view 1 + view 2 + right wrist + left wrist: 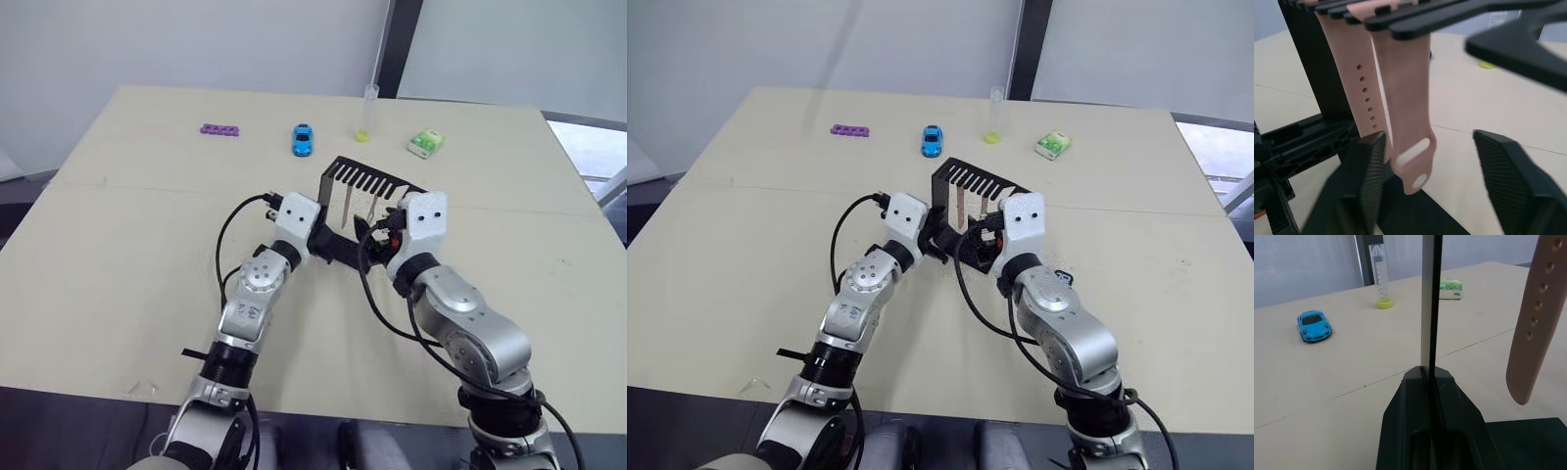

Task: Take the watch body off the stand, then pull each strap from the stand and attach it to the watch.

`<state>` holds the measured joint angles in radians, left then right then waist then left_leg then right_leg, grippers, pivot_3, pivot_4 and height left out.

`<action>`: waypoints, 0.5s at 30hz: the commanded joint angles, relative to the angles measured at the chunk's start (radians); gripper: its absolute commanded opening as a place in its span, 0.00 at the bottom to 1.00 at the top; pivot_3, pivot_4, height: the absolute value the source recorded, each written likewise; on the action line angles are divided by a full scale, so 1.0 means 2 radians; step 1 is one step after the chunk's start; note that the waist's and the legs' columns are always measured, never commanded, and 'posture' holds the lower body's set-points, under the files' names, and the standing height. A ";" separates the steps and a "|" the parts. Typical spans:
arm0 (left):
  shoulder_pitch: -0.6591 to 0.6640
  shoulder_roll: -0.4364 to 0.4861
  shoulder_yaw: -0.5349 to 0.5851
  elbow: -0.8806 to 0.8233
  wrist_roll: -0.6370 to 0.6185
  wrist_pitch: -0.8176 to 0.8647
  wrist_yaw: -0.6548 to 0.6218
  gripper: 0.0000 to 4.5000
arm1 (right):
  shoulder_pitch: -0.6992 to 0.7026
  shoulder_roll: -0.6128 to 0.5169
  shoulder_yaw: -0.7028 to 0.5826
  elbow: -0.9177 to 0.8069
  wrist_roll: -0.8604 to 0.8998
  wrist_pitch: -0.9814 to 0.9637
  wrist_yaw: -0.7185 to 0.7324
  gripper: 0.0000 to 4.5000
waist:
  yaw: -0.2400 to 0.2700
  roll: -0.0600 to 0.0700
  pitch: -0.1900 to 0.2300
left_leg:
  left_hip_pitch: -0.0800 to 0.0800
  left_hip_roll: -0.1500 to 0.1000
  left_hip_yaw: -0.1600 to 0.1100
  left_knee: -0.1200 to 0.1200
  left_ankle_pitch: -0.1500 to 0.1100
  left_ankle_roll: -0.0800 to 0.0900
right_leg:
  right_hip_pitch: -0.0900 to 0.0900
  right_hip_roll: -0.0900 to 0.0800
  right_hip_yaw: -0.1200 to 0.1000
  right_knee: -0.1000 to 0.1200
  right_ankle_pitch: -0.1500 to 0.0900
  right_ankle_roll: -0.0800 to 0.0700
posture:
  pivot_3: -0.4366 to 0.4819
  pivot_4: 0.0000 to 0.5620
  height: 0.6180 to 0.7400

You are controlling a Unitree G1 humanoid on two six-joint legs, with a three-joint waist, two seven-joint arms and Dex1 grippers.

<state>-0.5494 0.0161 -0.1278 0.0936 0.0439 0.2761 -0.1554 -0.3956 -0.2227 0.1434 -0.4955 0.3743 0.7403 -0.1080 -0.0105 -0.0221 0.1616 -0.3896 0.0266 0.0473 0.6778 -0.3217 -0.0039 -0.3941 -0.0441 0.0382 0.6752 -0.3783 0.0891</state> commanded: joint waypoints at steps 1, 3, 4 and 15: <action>0.001 -0.003 -0.005 -0.016 0.002 -0.001 0.001 0.00 | -0.006 0.005 -0.002 -0.011 -0.017 -0.016 0.016 0.26 | 0.000 0.000 0.000 | 0.000 0.000 0.000 0.000 0.000 0.000 | 0.000 0.000 0.000 0.000 0.000 0.000 | 0.48 0.27 1.00; 0.001 -0.002 -0.005 -0.016 0.002 0.000 0.001 0.00 | -0.005 0.002 -0.002 -0.022 -0.024 -0.017 0.023 0.03 | 0.000 0.000 0.000 | 0.000 0.000 0.000 0.000 0.000 0.000 | 0.000 0.000 0.000 0.000 0.000 0.000 | 0.48 0.27 1.00; 0.001 -0.002 -0.005 -0.016 0.003 -0.001 0.001 0.00 | -0.004 0.000 -0.001 -0.029 -0.026 -0.016 0.029 0.01 | 0.000 0.000 0.000 | 0.000 0.000 0.000 0.000 0.000 0.000 | 0.000 0.000 0.000 0.000 0.000 0.000 | 0.48 0.27 1.00; -0.001 -0.002 -0.005 -0.011 0.004 -0.004 0.002 0.00 | 0.017 -0.031 0.003 -0.092 -0.054 0.008 0.065 0.01 | 0.000 0.000 0.000 | 0.000 0.000 0.000 0.000 0.000 0.000 | 0.000 0.000 0.000 0.000 0.000 0.000 | 0.48 0.27 1.00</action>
<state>-0.5475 0.0176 -0.1297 0.0905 0.0465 0.2748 -0.1548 -0.3642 -0.2825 0.1513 -0.6159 0.2667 0.7589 -0.0023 -0.0109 -0.0221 0.1616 -0.3898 0.0266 0.0471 0.6775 -0.3219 -0.0040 -0.3940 -0.0442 0.0380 0.6748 -0.3783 0.0891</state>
